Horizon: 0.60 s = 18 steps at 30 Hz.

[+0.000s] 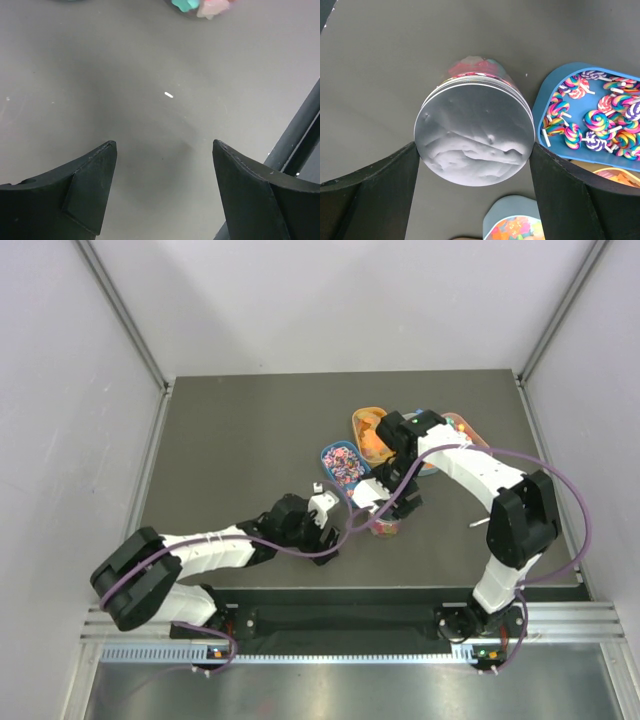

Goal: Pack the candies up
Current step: Close the bottle lid on the packing bottle.

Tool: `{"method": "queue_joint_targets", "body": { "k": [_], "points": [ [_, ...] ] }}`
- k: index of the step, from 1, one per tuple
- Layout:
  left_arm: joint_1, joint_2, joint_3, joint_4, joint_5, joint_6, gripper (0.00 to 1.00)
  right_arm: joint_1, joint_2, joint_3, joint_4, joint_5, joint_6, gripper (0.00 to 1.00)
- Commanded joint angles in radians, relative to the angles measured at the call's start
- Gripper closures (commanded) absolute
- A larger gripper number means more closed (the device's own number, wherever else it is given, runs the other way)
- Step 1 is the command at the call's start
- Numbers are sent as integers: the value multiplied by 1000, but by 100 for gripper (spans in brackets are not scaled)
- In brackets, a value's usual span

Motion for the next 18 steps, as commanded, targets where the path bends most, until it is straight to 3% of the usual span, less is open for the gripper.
{"method": "queue_joint_targets", "body": {
  "k": [1, 8, 9, 10, 18],
  "points": [
    [-23, -2, 21, 57, -33, 42, 18, 16, 1, 0, -70, -6, -24, 39],
    [-49, 34, 24, 107, -24, 41, 15, 16, 2, -6, -67, -9, -7, 37],
    [-55, 41, 24, 119, -21, 45, 4, 16, 1, -10, -66, -9, -6, 36],
    [-61, 50, 22, 147, -21, 56, 2, 19, 1, -17, -66, -9, -6, 36],
    [-165, 174, 79, 198, -118, 85, 2, 20, 4, -33, -46, -12, 19, 32]
  ]
}}
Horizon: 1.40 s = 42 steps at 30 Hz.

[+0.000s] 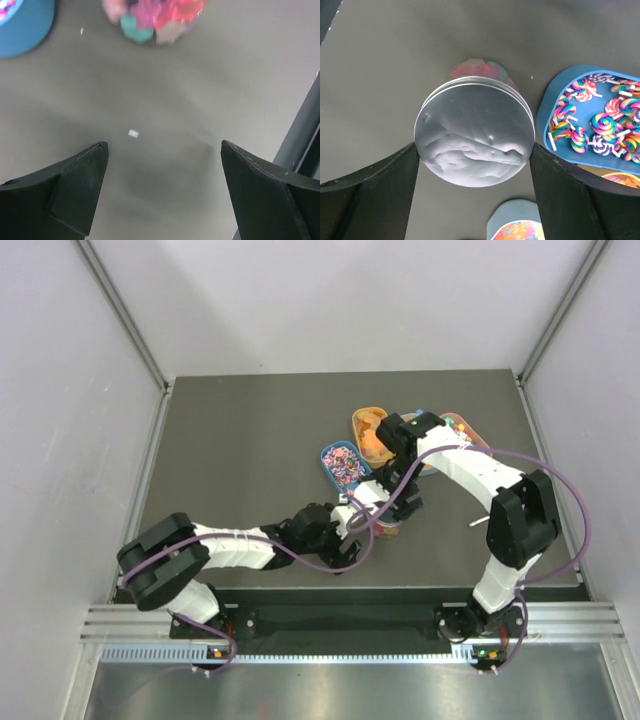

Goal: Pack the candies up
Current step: Close the bottle lid on the packing bottle, then screw the bottle lid onto the packing bottle.

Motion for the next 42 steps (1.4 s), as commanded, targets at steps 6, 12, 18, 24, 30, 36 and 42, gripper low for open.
{"method": "queue_joint_targets", "body": {
  "k": [6, 12, 18, 24, 30, 36, 42],
  "points": [
    [-69, 208, 72, 88, -139, -65, 2, 21, 8, -32, -42, -20, 29, 32],
    [-98, 388, 91, 111, -149, -111, 3, 21, 25, -32, -35, -6, 46, 32],
    [-138, 431, 42, 119, -138, -145, 5, 22, 32, -20, -42, -5, 47, 32],
    [-189, 595, 141, -105, -149, -146, 9, 19, 31, -44, -38, 2, 57, 32],
    [-198, 749, 281, -286, -187, -175, 11, 19, 28, -63, -33, 5, 75, 32],
    [-200, 825, 324, -379, -166, -209, 20, 18, 43, -55, -32, 28, 113, 33],
    [-221, 951, 411, -459, -163, -224, 65, 7, 43, -106, -15, 28, 144, 33]
  ]
}}
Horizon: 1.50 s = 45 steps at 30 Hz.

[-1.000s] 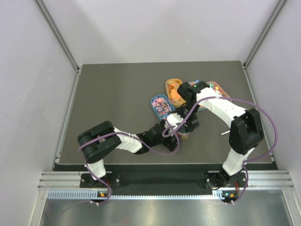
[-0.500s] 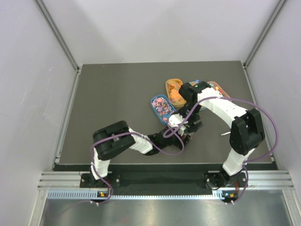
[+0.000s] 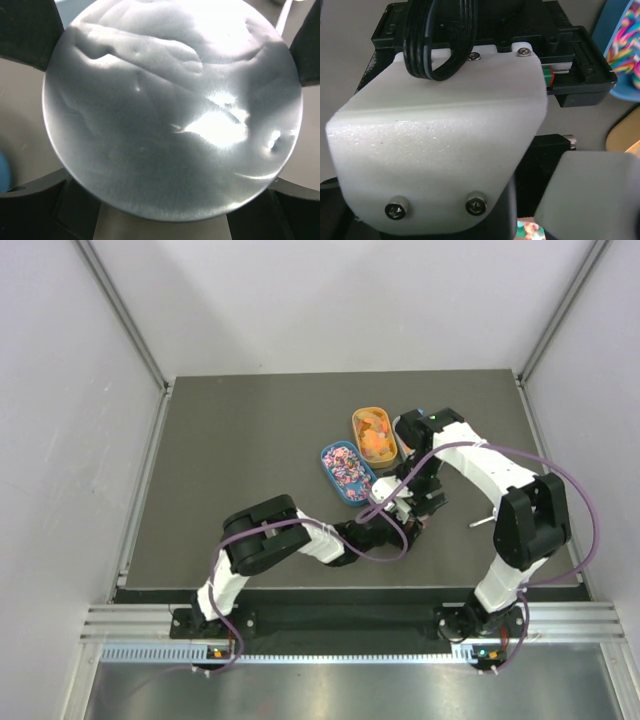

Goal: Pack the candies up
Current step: Screw the bottle lid onto the packing bottle.

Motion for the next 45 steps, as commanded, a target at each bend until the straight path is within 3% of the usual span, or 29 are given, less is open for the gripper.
{"method": "queue_joint_targets", "body": {
  "k": [1, 2, 3, 11, 15, 20, 23, 25, 26, 30, 33, 35, 38, 45],
  "points": [
    [-46, 337, -20, -928, 170, -105, 83, 96, 61, -85, 37, -109, 131, 33],
    [-48, 347, -18, -930, 170, -110, 97, 91, 61, -89, 46, -108, 141, 33],
    [-51, 360, -12, -934, 170, -119, 100, 89, 68, -89, 49, -109, 147, 33],
    [-62, 514, 38, -992, 238, -205, 100, 50, 107, -95, 72, -126, 189, 32],
    [-66, 584, 83, -1057, 192, -219, 100, 22, 127, -82, 77, -138, 192, 33],
    [-74, 546, 66, -1048, 101, -224, 100, -25, 130, -60, 75, -122, 181, 33],
    [-76, 503, 51, -1040, 26, -239, 100, -56, 124, -57, 78, -112, 177, 33],
    [-79, 354, -12, -1011, -26, -236, 100, -76, 120, -59, 80, -111, 175, 33],
    [-79, 353, -12, -999, -46, -239, 100, -81, 120, -59, 80, -111, 175, 33],
    [-91, -14, -242, -775, -124, -198, 100, -107, 107, -69, 98, -112, 180, 33],
    [-85, -45, -191, -802, -187, -162, 100, -116, 104, -79, 114, -120, 187, 34],
    [-71, -34, -166, -830, -164, -144, 100, -116, 101, -83, 123, -134, 195, 34],
    [-36, 27, 36, -1037, 9, -26, 100, -118, 95, -89, 131, -154, 206, 34],
    [-7, 31, 161, -1253, 161, 30, 100, -116, 55, -149, 160, -160, 201, 34]
  ]
}}
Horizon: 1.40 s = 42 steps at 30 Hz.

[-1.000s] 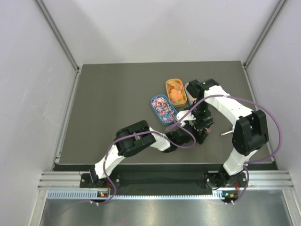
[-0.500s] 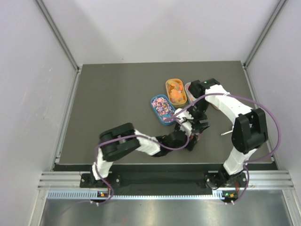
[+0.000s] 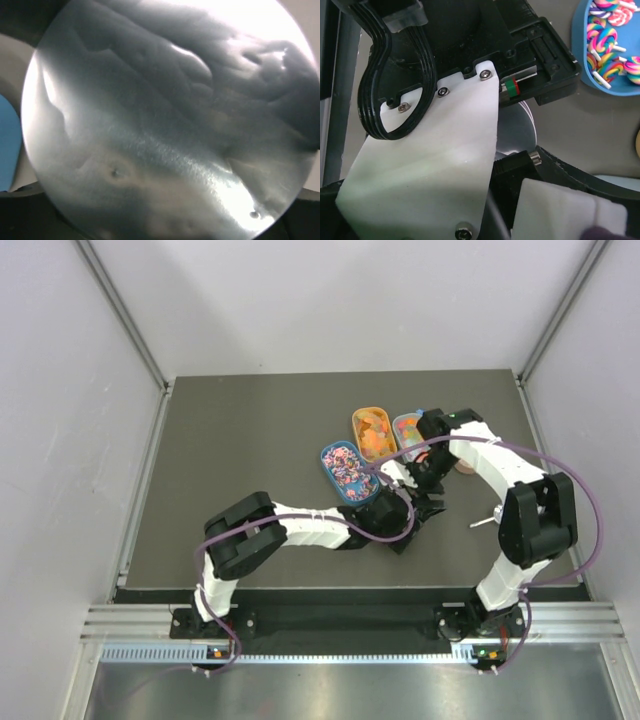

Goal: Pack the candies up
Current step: Screw the bottle lid onto the packing bottle.

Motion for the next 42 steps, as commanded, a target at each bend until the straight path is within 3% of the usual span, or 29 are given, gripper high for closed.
{"method": "queue_joint_targets", "body": {
  "k": [1, 8, 19, 20, 22, 23, 24, 28, 31, 34, 39, 42],
  "points": [
    [0, 126, -59, -550, 139, 91, 100, 29, 63, -90, 118, 98, 89, 34],
    [-43, 123, -112, -479, 47, 54, 100, 31, 59, -75, 136, 121, 128, 37],
    [-50, 85, -167, -401, 39, 57, 98, 54, 76, -90, 187, 153, 328, 43],
    [-50, 66, -173, -402, 51, 58, 80, 55, 76, -98, 194, 155, 348, 44],
    [-48, 23, -196, -391, 111, 57, 64, 54, 79, -107, 198, 150, 372, 44],
    [-48, -45, -237, -384, 135, 55, 51, 54, 80, -111, 201, 143, 375, 44],
    [-50, -87, -257, -367, 160, 54, 4, 55, 79, -113, 202, 136, 385, 44],
    [-51, -294, -357, -316, 264, 14, 1, 55, 91, -102, 196, 113, 408, 44],
    [-50, -470, -418, -319, 179, -2, 1, 55, 89, -93, 195, 98, 406, 43],
    [-50, -552, -423, -364, 117, 24, 2, 55, 82, -90, 213, 69, 422, 43],
    [-50, -676, -330, -419, -114, 87, 1, 61, 115, -52, 216, 27, 460, 43],
    [-25, -701, -261, -381, -183, 153, 1, 69, 123, -36, 225, 26, 458, 43]
  ]
}}
